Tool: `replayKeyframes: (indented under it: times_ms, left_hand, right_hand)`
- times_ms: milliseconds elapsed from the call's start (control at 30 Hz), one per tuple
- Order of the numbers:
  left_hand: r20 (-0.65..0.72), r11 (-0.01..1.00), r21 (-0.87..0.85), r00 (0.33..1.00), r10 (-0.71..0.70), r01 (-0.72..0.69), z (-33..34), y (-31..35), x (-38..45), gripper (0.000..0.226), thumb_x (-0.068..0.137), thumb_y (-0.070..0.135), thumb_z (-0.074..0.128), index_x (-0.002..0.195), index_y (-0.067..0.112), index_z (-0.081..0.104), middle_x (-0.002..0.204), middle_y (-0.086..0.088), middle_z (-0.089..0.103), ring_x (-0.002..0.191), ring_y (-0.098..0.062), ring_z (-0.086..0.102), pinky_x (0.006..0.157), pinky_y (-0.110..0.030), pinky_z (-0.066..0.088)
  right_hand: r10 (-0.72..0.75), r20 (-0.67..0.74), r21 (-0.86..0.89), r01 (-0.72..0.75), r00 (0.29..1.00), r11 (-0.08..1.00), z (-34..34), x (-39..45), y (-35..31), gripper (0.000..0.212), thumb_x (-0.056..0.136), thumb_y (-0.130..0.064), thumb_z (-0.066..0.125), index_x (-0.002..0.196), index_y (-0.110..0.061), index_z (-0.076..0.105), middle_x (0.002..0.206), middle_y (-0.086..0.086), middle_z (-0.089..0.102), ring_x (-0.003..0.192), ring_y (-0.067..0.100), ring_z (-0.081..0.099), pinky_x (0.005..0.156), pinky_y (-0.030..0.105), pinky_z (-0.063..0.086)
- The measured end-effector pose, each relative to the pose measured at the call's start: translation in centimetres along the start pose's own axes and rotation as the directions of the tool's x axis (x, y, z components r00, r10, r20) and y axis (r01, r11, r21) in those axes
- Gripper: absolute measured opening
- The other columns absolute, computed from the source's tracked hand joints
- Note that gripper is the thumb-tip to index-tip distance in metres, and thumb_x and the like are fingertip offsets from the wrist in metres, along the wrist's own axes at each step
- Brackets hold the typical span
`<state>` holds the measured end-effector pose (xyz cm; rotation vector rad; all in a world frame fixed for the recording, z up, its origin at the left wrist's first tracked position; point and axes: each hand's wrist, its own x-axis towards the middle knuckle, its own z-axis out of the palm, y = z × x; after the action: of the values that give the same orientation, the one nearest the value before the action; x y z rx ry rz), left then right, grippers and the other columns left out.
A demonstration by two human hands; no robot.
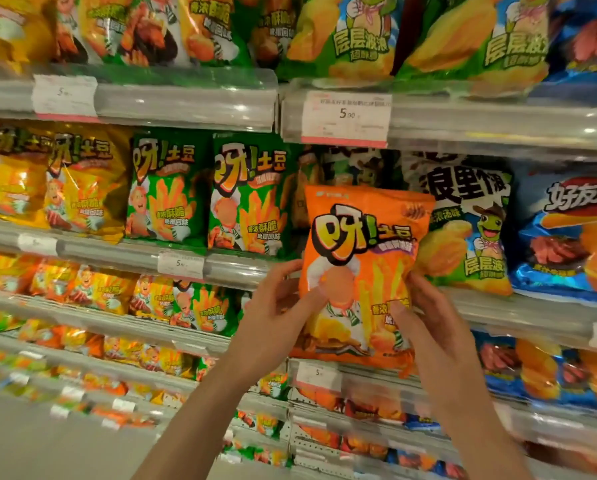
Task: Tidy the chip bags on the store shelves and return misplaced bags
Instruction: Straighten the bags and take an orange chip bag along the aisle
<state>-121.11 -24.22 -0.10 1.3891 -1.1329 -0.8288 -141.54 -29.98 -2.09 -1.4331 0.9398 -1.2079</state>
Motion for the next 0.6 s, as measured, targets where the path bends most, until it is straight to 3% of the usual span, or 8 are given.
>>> replayKeyframes:
  times_ms: [100,167,300,400,500,600]
  left_hand:
    - [-0.006,1.000,-0.012,1.000,-0.011,0.011,-0.5,-1.0,-1.4,0.053,0.080,0.052,0.070,0.129,0.038,0.058,0.119,0.012,0.074,0.110,-0.007,0.071,0.096,-0.038,0.057]
    - [-0.007,1.000,-0.023,1.000,-0.019,0.019,-1.1,-1.5,-2.4,0.050,0.082,0.047,0.070,0.129,0.034,0.059,0.118,0.011,0.075,0.109,-0.008,0.071,0.092,-0.032,0.056]
    - [-0.001,0.999,-0.043,1.000,-0.009,0.009,-3.7,-2.5,-4.2,0.047,0.087,0.045,0.075,0.129,0.034,0.058,0.118,0.009,0.074,0.108,-0.012,0.072,0.091,-0.035,0.057]
    - [-0.010,0.998,-0.065,1.000,0.006,-0.007,-7.2,-3.5,-5.6,0.045,0.087,0.042,0.074,0.129,0.035,0.058,0.120,0.007,0.073,0.110,-0.014,0.071,0.094,-0.039,0.057]
    - [-0.033,0.997,-0.078,0.999,0.016,-0.019,-12.2,-4.3,-7.4,0.039,0.087,0.042,0.073,0.123,0.043,0.059,0.118,0.010,0.073,0.109,-0.009,0.071,0.087,-0.028,0.056]
    - [-0.084,0.995,-0.097,0.996,-0.004,-0.004,-18.7,-4.9,-9.6,0.045,0.082,0.045,0.072,0.125,0.041,0.058,0.114,0.009,0.075,0.104,-0.007,0.072,0.080,-0.023,0.057]
  right_hand:
    - [0.036,-0.005,0.004,-0.036,0.999,0.999,0.6,-1.5,0.9,0.058,0.080,-0.040,0.069,0.136,-0.037,0.058,0.125,-0.022,0.068,0.114,-0.001,0.065,0.086,0.023,0.055]
    - [0.040,-0.010,-0.022,-0.040,0.999,0.999,1.3,-2.7,0.7,0.051,0.081,-0.039,0.069,0.132,-0.041,0.058,0.124,-0.021,0.069,0.114,0.003,0.066,0.091,0.028,0.053]
    - [0.032,-0.001,-0.017,-0.032,0.999,0.999,3.7,-4.9,0.1,0.048,0.088,-0.030,0.067,0.134,-0.034,0.058,0.120,-0.023,0.070,0.110,-0.002,0.066,0.081,0.019,0.056]
    - [0.042,-0.006,-0.008,-0.042,0.999,0.999,7.4,-6.6,-0.5,0.050,0.086,-0.029,0.068,0.135,-0.034,0.058,0.121,-0.023,0.070,0.113,0.001,0.066,0.088,0.031,0.057]
    - [0.038,0.009,-0.025,-0.037,0.999,0.999,12.4,-8.3,-0.9,0.042,0.091,-0.022,0.069,0.128,-0.039,0.058,0.119,-0.027,0.069,0.114,-0.003,0.064,0.088,0.021,0.054]
    - [0.057,0.055,-0.066,-0.053,0.997,0.996,18.6,-9.9,-1.1,0.047,0.086,-0.039,0.076,0.129,-0.046,0.058,0.130,-0.023,0.063,0.123,-0.002,0.058,0.104,0.033,0.047]
